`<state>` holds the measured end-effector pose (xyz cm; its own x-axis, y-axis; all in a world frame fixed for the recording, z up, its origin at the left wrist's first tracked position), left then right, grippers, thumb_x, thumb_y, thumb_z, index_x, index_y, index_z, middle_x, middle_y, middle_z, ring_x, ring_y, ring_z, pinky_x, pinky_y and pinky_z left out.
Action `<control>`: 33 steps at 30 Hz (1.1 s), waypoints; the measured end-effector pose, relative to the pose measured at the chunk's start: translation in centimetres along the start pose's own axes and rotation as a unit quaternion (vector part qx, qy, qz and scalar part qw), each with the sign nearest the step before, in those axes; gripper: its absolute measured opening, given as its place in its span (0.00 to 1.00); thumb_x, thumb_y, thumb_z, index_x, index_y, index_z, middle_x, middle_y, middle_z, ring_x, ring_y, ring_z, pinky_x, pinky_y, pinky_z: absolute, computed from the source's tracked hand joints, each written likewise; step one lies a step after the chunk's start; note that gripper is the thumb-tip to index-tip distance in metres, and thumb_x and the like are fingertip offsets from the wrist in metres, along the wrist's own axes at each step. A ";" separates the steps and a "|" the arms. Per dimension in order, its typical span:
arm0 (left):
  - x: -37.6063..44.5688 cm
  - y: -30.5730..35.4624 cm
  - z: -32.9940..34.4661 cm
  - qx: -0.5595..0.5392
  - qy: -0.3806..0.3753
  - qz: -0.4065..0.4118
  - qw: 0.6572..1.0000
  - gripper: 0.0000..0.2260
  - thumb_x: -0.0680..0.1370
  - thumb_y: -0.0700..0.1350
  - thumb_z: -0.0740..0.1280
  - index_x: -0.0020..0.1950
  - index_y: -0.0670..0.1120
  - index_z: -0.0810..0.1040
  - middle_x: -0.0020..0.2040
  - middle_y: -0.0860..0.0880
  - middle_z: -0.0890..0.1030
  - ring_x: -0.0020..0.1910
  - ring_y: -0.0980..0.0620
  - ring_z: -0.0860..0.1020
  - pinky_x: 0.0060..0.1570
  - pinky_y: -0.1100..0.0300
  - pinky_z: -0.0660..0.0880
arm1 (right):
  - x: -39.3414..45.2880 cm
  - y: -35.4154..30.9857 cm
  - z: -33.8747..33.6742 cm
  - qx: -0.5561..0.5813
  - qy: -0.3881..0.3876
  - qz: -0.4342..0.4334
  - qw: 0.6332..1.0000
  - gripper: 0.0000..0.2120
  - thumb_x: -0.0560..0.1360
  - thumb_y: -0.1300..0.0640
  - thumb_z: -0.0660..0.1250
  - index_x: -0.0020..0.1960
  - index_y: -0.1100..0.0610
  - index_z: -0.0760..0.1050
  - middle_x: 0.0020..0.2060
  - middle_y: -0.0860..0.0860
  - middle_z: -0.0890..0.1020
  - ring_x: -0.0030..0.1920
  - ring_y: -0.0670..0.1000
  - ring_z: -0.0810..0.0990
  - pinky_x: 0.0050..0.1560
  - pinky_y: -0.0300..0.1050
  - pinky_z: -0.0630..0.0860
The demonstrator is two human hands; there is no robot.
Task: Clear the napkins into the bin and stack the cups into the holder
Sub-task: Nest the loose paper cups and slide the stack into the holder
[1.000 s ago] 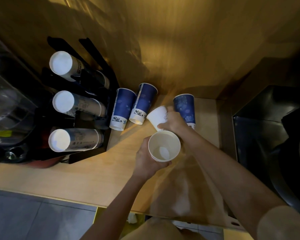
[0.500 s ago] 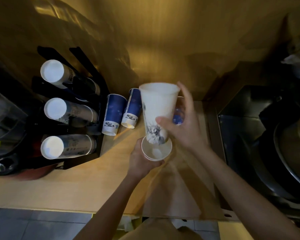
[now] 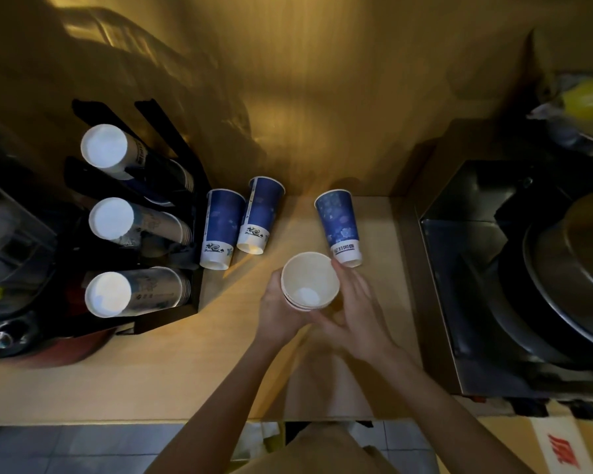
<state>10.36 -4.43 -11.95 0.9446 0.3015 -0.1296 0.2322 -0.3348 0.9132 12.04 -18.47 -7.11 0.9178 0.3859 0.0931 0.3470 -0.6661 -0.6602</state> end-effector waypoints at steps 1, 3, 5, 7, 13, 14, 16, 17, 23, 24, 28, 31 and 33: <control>-0.1 0.0 0.0 0.001 -0.001 0.002 1.000 0.38 0.56 0.44 0.82 0.62 0.46 0.69 0.54 0.54 0.75 0.51 0.56 0.74 0.44 0.74 0.68 | -0.2 0.1 0.2 0.011 -0.003 0.017 1.000 0.39 0.68 0.41 0.68 0.72 0.55 0.58 0.69 0.53 0.70 0.67 0.52 0.68 0.66 0.52 0.69; -0.2 0.1 0.1 0.002 -0.003 0.002 1.000 0.39 0.55 0.47 0.81 0.62 0.47 0.69 0.54 0.54 0.75 0.52 0.56 0.74 0.48 0.67 0.70 | -0.4 0.5 0.6 0.054 0.000 0.064 0.996 0.40 0.67 0.43 0.70 0.73 0.52 0.57 0.68 0.52 0.70 0.66 0.51 0.67 0.65 0.50 0.69; -0.1 -0.1 0.2 0.006 -0.008 -0.004 1.000 0.38 0.56 0.47 0.81 0.62 0.48 0.69 0.54 0.54 0.76 0.52 0.55 0.75 0.49 0.63 0.70 | -0.4 0.6 0.8 0.088 0.010 0.092 0.992 0.41 0.65 0.44 0.73 0.72 0.51 0.58 0.67 0.51 0.70 0.66 0.50 0.67 0.65 0.49 0.70; 0.3 -0.1 0.2 0.018 -0.022 -0.004 1.000 0.38 0.58 0.46 0.81 0.63 0.49 0.68 0.55 0.55 0.75 0.52 0.56 0.74 0.47 0.65 0.69 | -0.2 0.9 0.6 0.102 0.011 0.110 0.989 0.41 0.63 0.42 0.74 0.70 0.49 0.60 0.65 0.50 0.72 0.65 0.48 0.69 0.63 0.49 0.71; 1.6 2.4 1.8 0.038 -0.158 0.026 0.986 0.44 0.57 0.50 0.79 0.68 0.52 0.62 0.58 0.57 0.72 0.58 0.55 0.73 0.50 0.64 0.70 | 0.3 3.0 -1.7 0.135 0.023 0.163 0.977 0.41 0.57 0.44 0.78 0.65 0.47 0.64 0.60 0.52 0.76 0.60 0.52 0.75 0.59 0.52 0.75; 1.7 3.2 2.5 0.041 -0.181 0.039 0.982 0.44 0.58 0.49 0.79 0.69 0.52 0.61 0.58 0.57 0.72 0.58 0.55 0.72 0.51 0.64 0.70 | 0.2 3.4 -2.3 0.138 0.022 0.164 0.977 0.41 0.57 0.44 0.78 0.65 0.46 0.64 0.61 0.52 0.76 0.60 0.52 0.74 0.59 0.53 0.75; 1.8 4.7 4.1 0.058 -0.205 0.063 0.975 0.43 0.60 0.49 0.80 0.69 0.52 0.60 0.58 0.57 0.71 0.59 0.55 0.73 0.51 0.64 0.70 | -0.2 4.2 -3.8 0.142 0.025 0.164 0.976 0.41 0.57 0.45 0.79 0.65 0.45 0.63 0.61 0.50 0.75 0.61 0.50 0.74 0.60 0.51 0.75; 1.8 5.6 5.0 0.064 -0.209 0.073 0.973 0.42 0.60 0.49 0.79 0.69 0.52 0.60 0.58 0.57 0.71 0.58 0.55 0.73 0.52 0.63 0.70 | -0.5 4.7 -4.7 0.142 0.034 0.165 0.975 0.40 0.57 0.47 0.79 0.64 0.45 0.64 0.60 0.48 0.75 0.60 0.49 0.74 0.59 0.47 0.75; 1.0 9.1 10.5 0.080 -0.208 0.139 0.965 0.37 0.61 0.54 0.78 0.66 0.50 0.66 0.62 0.49 0.76 0.59 0.53 0.75 0.57 0.56 0.75 | -3.1 7.9 -9.2 0.136 0.076 0.196 0.968 0.39 0.60 0.52 0.79 0.66 0.48 0.64 0.60 0.43 0.73 0.59 0.44 0.72 0.59 0.38 0.71; 1.0 9.4 11.2 0.093 -0.210 0.150 0.962 0.37 0.61 0.53 0.78 0.65 0.49 0.67 0.61 0.48 0.76 0.59 0.51 0.75 0.57 0.55 0.76 | -3.5 8.3 -9.6 0.131 0.074 0.202 0.968 0.39 0.61 0.52 0.79 0.67 0.49 0.64 0.62 0.45 0.74 0.61 0.45 0.71 0.61 0.42 0.71; 0.8 9.4 13.3 0.120 -0.221 0.163 0.954 0.38 0.59 0.49 0.79 0.66 0.47 0.67 0.62 0.47 0.76 0.59 0.49 0.74 0.57 0.54 0.74 | -4.6 9.7 -10.0 0.116 0.060 0.235 0.963 0.39 0.63 0.51 0.78 0.68 0.49 0.62 0.66 0.50 0.72 0.65 0.51 0.71 0.66 0.51 0.71; 0.8 9.1 13.7 0.111 -0.220 0.152 0.957 0.39 0.58 0.47 0.80 0.66 0.47 0.68 0.62 0.47 0.76 0.60 0.49 0.74 0.58 0.54 0.74 | -4.9 10.2 -10.1 0.112 0.054 0.250 0.960 0.40 0.62 0.50 0.77 0.69 0.49 0.61 0.67 0.50 0.72 0.66 0.51 0.70 0.66 0.52 0.71; 0.8 9.2 13.7 0.102 -0.222 0.149 0.958 0.39 0.58 0.45 0.80 0.66 0.47 0.68 0.61 0.47 0.77 0.59 0.49 0.75 0.57 0.55 0.74 | -4.7 10.2 -10.2 0.100 0.044 0.253 0.961 0.40 0.62 0.49 0.78 0.68 0.50 0.62 0.65 0.50 0.73 0.65 0.51 0.71 0.65 0.52 0.72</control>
<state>16.43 -19.46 -8.94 0.9710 -0.2294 -0.0675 -0.0658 -0.5279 0.8468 13.25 -33.63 -6.66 0.9754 -0.0160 -0.2200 -0.1831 -0.6147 -0.7672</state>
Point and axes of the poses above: each hand's wrist, its own x-axis towards the middle knuckle, its own z-axis out of the palm, y = z × x, the point moved 9 cm from there along x, towards the middle knuckle
